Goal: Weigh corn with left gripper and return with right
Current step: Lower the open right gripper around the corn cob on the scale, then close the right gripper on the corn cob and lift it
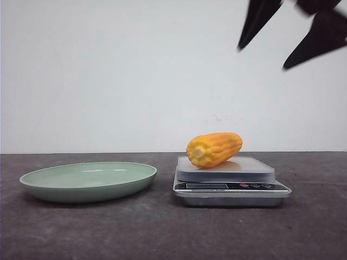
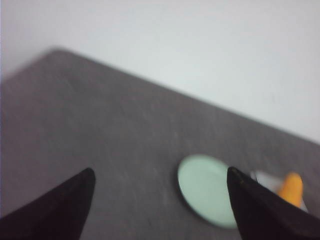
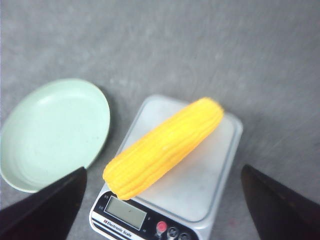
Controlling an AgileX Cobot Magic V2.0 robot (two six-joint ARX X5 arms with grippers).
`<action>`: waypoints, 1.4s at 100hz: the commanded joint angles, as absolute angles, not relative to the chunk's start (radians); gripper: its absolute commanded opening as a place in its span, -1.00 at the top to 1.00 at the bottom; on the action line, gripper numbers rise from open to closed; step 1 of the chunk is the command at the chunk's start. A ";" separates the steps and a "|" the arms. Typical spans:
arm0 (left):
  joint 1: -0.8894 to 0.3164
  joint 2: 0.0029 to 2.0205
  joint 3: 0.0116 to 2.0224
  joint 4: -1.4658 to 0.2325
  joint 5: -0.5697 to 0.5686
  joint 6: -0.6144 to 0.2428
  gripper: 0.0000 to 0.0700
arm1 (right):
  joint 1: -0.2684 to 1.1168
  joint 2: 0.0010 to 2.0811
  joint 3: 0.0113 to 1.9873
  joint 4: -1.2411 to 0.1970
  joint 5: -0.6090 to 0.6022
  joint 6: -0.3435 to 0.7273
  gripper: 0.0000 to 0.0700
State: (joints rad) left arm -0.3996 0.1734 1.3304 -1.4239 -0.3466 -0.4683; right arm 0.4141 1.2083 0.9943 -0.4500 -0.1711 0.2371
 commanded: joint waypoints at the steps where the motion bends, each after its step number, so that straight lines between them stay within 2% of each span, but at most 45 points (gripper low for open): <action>1: -0.368 0.158 1.287 -1.462 -0.264 -0.484 -0.44 | 0.444 1.269 1.010 -0.422 -0.136 0.284 -0.80; 20: -0.265 0.158 1.150 -1.461 -0.116 -0.412 -0.44 | 0.517 1.412 1.012 -0.336 -0.051 0.339 -0.81; 30: -0.253 0.164 1.105 -1.444 -0.077 -0.406 -0.44 | 0.537 1.488 1.036 -0.327 -0.049 0.366 -0.81; 67: -0.253 0.164 1.093 -1.394 -0.070 -0.377 -0.44 | 0.568 1.688 1.179 -0.391 -0.016 0.412 -0.78; 71: -0.253 0.164 1.093 -1.394 -0.070 -0.374 -0.44 | 0.568 1.697 1.182 -0.401 -0.015 0.417 -0.68; 80: -0.253 0.164 1.093 -1.393 -0.070 -0.359 -0.44 | 0.568 1.715 1.182 -0.439 0.002 0.421 -0.29; 87: -0.253 0.164 1.093 -1.390 -0.070 -0.355 -0.44 | 0.568 1.723 1.182 -0.451 0.009 0.437 -0.24; 91: -0.253 0.164 1.093 -1.390 -0.070 -0.353 -0.44 | 0.568 1.724 1.182 -0.450 0.010 0.437 -0.11; 96: -0.253 0.164 1.093 -1.391 -0.071 -0.348 -0.44 | 0.570 1.723 1.182 -0.447 0.017 0.435 0.21; 104: -0.253 0.164 1.093 -1.390 -0.071 -0.347 -0.44 | 0.575 1.720 1.182 -0.447 0.031 0.426 0.95; 105: -0.253 0.164 1.093 -1.389 -0.071 -0.347 -0.44 | 0.575 1.720 1.182 -0.447 0.031 0.424 1.00; 140: -0.253 0.164 1.093 -1.370 -0.070 -0.348 -0.44 | 0.644 1.577 1.225 -0.443 0.060 0.344 1.00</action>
